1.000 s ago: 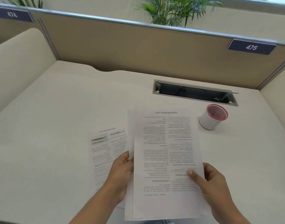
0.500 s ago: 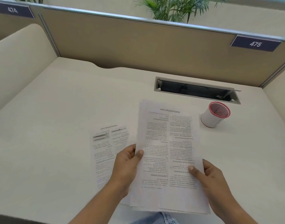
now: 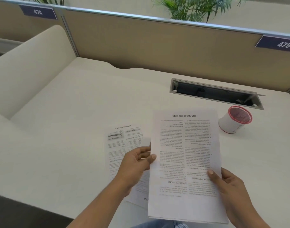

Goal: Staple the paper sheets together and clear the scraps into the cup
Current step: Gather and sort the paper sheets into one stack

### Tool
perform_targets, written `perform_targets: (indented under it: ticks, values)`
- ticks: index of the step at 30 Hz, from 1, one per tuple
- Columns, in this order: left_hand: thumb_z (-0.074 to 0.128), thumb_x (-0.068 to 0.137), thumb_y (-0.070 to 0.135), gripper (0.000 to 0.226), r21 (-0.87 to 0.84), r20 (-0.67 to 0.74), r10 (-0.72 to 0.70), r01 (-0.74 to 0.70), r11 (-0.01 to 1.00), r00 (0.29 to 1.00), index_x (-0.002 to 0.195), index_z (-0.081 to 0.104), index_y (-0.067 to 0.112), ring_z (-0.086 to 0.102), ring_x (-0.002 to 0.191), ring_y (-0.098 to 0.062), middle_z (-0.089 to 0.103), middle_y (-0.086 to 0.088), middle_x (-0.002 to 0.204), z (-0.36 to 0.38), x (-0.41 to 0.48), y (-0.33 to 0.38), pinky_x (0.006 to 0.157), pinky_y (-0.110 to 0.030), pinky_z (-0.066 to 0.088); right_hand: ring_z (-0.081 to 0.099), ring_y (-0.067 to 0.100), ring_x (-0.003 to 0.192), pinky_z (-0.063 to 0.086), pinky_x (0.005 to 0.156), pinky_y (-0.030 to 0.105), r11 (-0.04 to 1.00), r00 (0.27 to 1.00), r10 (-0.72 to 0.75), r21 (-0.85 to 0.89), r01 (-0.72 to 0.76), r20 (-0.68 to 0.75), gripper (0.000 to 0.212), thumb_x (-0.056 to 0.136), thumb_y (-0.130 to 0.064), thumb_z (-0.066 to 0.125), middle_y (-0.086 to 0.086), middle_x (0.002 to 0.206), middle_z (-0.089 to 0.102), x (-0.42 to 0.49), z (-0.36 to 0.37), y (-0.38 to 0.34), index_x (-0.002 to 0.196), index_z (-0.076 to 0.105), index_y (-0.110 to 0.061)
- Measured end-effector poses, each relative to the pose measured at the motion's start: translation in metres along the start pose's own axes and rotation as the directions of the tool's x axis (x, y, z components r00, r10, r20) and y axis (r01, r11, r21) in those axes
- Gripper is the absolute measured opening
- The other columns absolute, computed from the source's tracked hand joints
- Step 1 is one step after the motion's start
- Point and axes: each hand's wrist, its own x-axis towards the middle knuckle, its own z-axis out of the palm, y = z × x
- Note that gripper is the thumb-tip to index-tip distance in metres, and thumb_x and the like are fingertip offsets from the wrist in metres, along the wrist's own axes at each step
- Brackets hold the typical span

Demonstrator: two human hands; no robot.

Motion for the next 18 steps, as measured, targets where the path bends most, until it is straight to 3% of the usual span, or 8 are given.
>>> perform_targets:
  ticks: [2, 4, 6, 8, 10, 14, 18]
  values:
    - [0.074, 0.090, 0.029, 0.022, 0.195, -0.181, 0.034, 0.002, 0.981, 0.983, 0.110, 0.068, 0.022, 0.072, 0.096, -0.016, 0.075, 0.005, 0.099, -0.014, 0.008, -0.009, 0.084, -0.031, 0.057, 0.075, 0.033, 0.082, 0.062, 0.071, 0.039, 1.000, 1.000, -0.002, -0.006, 0.002, -0.010, 0.018, 0.086, -0.009, 0.064, 0.017, 0.096, 0.077, 0.000, -0.001, 0.001, 0.101, 0.073, -0.005]
    - [0.073, 0.090, 0.033, 0.021, 0.397, -0.404, 0.135, 0.040, 0.917, 0.905, 0.106, 0.067, 0.020, 0.070, 0.090, -0.016, 0.072, 0.007, 0.094, -0.034, 0.013, -0.020, 0.080, -0.031, 0.055, 0.075, 0.030, 0.077, 0.062, 0.062, 0.034, 1.000, 1.000, -0.007, -0.019, 0.007, -0.012, 0.018, 0.085, -0.008, 0.065, 0.017, 0.093, 0.077, 0.000, -0.002, 0.002, 0.101, 0.073, -0.003]
    - [0.073, 0.088, 0.037, 0.034, 0.556, -0.514, 0.231, 0.116, 0.823, 0.826, 0.114, 0.065, 0.017, 0.068, 0.091, -0.019, 0.071, 0.002, 0.103, -0.053, 0.018, -0.031, 0.082, -0.033, 0.054, 0.075, 0.027, 0.073, 0.061, 0.058, 0.029, 0.999, 1.000, -0.015, -0.035, 0.014, -0.017, 0.017, 0.086, -0.006, 0.064, 0.017, 0.091, 0.077, -0.001, -0.006, 0.002, 0.100, 0.073, -0.003]
    - [0.073, 0.084, 0.050, 0.059, 0.681, -0.525, 0.229, 0.243, 0.691, 0.820, 0.128, 0.058, 0.014, 0.062, 0.108, -0.026, 0.063, -0.005, 0.121, -0.072, 0.025, -0.040, 0.086, -0.038, 0.052, 0.075, 0.024, 0.069, 0.060, 0.054, 0.026, 0.998, 1.000, -0.021, -0.054, 0.020, -0.013, 0.015, 0.087, -0.004, 0.063, 0.015, 0.087, 0.078, -0.002, -0.007, 0.001, 0.099, 0.072, -0.002]
    - [0.069, 0.078, 0.066, 0.078, 0.755, -0.534, 0.196, 0.359, 0.548, 0.823, 0.131, 0.054, 0.011, 0.056, 0.116, -0.030, 0.057, -0.010, 0.126, -0.079, 0.028, -0.042, 0.090, -0.042, 0.050, 0.075, 0.023, 0.067, 0.059, 0.053, 0.024, 0.997, 1.000, -0.021, -0.070, 0.021, -0.001, 0.014, 0.088, -0.004, 0.063, 0.013, 0.085, 0.078, -0.003, -0.009, -0.001, 0.098, 0.073, -0.003]
    - [0.059, 0.080, 0.073, 0.078, 0.895, -0.322, 0.331, 0.172, 0.411, 0.887, 0.131, 0.053, 0.014, 0.056, 0.111, -0.026, 0.056, -0.006, 0.122, -0.054, 0.021, -0.038, 0.090, -0.039, 0.047, 0.075, 0.025, 0.070, 0.061, 0.060, 0.027, 0.996, 1.000, -0.028, -0.089, 0.028, 0.007, 0.014, 0.087, -0.008, 0.065, 0.015, 0.088, 0.078, -0.003, -0.011, -0.004, 0.097, 0.074, -0.006]
    - [0.050, 0.074, 0.086, 0.090, 0.946, -0.204, 0.185, 0.145, 0.290, 0.961, 0.130, 0.045, 0.016, 0.050, 0.115, -0.023, 0.048, -0.004, 0.127, -0.011, 0.013, -0.040, 0.094, -0.035, 0.044, 0.075, 0.023, 0.069, 0.061, 0.057, 0.025, 0.994, 0.999, -0.038, -0.105, 0.036, -0.018, 0.013, 0.088, -0.009, 0.065, 0.013, 0.086, 0.078, -0.004, -0.013, -0.006, 0.096, 0.074, -0.007]
